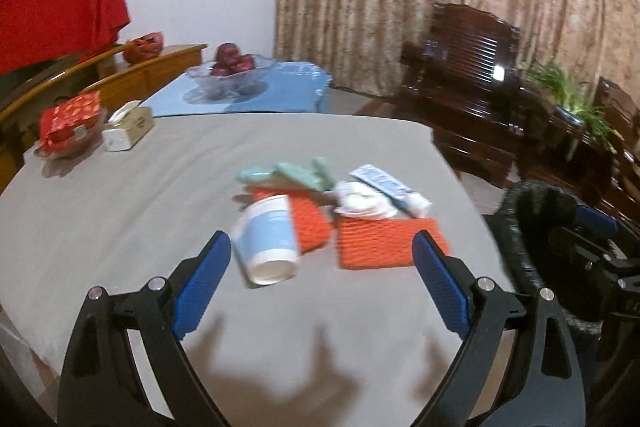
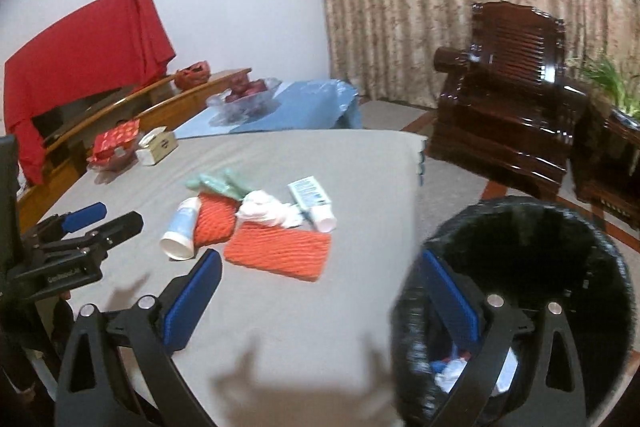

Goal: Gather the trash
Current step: 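Grasp the blue-and-white paper cup with the left gripper, then grasp the orange foam net with the right gripper while the left gripper holds the cup, then carry the cup and foam net over the bin and open both grippers, then move both grippers back over the table toward the remaining items, then grasp the white tube with the right gripper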

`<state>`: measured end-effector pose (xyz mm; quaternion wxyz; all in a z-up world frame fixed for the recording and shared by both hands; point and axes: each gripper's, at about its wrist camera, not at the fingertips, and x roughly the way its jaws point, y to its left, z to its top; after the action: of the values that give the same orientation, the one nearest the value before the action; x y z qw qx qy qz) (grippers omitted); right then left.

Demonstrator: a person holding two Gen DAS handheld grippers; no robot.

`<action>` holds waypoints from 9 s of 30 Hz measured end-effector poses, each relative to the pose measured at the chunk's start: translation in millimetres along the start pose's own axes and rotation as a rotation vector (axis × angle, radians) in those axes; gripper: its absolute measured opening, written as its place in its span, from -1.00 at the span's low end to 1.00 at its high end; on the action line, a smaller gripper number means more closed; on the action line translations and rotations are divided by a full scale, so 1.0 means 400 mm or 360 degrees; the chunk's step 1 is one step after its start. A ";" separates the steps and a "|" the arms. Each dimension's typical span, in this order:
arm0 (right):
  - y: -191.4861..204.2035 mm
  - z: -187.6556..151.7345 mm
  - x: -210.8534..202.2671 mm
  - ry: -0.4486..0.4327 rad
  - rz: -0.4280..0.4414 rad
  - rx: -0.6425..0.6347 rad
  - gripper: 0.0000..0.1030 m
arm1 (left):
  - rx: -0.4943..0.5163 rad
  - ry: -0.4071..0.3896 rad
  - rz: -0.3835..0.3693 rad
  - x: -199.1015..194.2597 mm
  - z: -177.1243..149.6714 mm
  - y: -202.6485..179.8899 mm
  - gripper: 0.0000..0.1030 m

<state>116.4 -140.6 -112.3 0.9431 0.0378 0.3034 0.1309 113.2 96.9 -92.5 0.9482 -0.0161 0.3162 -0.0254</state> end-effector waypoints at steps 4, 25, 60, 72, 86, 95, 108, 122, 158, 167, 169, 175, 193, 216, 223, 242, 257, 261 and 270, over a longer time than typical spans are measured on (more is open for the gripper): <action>0.026 -0.001 0.042 0.0035 0.0032 0.0006 0.88 | -0.0041 0.0035 0.0056 0.043 -0.010 0.042 0.73; 0.048 0.019 0.269 0.0177 -0.0022 -0.0047 0.88 | -0.0092 0.0293 0.0179 0.328 -0.053 0.072 0.48; 0.116 -0.040 0.458 0.0434 -0.0099 -0.0035 0.62 | -0.0213 0.0305 0.0150 0.251 -0.071 0.124 -0.05; 0.124 -0.043 0.415 0.0425 0.0075 0.0017 -0.61 | -0.0174 0.0290 0.0123 0.218 -0.067 0.091 -0.04; 0.125 0.038 0.231 0.0205 0.0154 -0.0011 -0.64 | -0.0117 0.0171 0.0037 0.111 -0.010 0.008 -0.04; 0.115 0.074 0.119 0.0100 0.0161 -0.0008 -0.64 | -0.0086 0.0105 -0.0023 0.032 0.024 -0.052 -0.04; 0.089 0.086 0.006 0.0005 0.0138 0.0003 -0.64 | -0.0067 0.0037 -0.0067 -0.048 0.036 -0.086 -0.04; 0.009 0.084 -0.144 -0.0135 0.0037 0.0047 -0.64 | 0.0018 -0.0061 -0.0160 -0.133 0.041 -0.189 -0.04; -0.404 -0.003 -0.360 -0.0172 -0.0490 0.0239 -0.63 | 0.0316 -0.0019 -0.0635 -0.023 0.016 -0.686 -0.04; -0.502 -0.060 -0.340 -0.0082 -0.0587 0.0307 -0.63 | 0.0403 0.0022 -0.0714 0.033 -0.020 -0.790 -0.04; -0.520 -0.071 -0.327 -0.0058 -0.0597 0.0323 -0.63 | 0.0420 0.0038 -0.0725 0.049 -0.029 -0.812 -0.04; -0.566 -0.110 -0.259 0.0053 -0.0574 0.0323 -0.26 | 0.0430 0.0136 -0.0783 0.104 -0.048 -0.843 0.17; -0.504 -0.148 -0.285 -0.0008 -0.0527 0.0357 0.88 | 0.0241 0.0112 -0.0705 0.083 -0.008 -0.639 0.66; -0.121 0.037 -0.076 -0.0111 -0.0090 0.0015 0.88 | 0.0066 -0.0050 -0.0129 0.016 0.026 -0.135 0.70; -0.043 0.091 0.062 -0.0075 -0.0006 -0.0040 0.87 | 0.0009 -0.0027 -0.0054 0.089 0.033 -0.061 0.70; -0.032 0.047 0.474 0.0375 -0.0065 0.0083 0.14 | -0.0098 0.0033 -0.0006 0.232 0.035 0.060 0.70; -0.016 0.065 0.544 0.0426 -0.0085 -0.0021 -0.24 | -0.0118 0.0069 -0.0044 0.279 0.027 0.044 0.70; -0.024 0.059 0.530 0.0419 -0.0072 0.0023 -0.34 | -0.0104 0.0077 -0.0059 0.287 0.030 0.028 0.68; -0.048 0.071 0.462 0.0357 -0.0055 0.0111 -0.36 | -0.0040 0.0117 -0.0144 0.321 0.029 -0.037 0.55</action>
<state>281.5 -109.0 -196.0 0.9034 0.0504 0.4120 0.1074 222.1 74.8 -159.3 0.9336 -0.0412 0.3501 -0.0648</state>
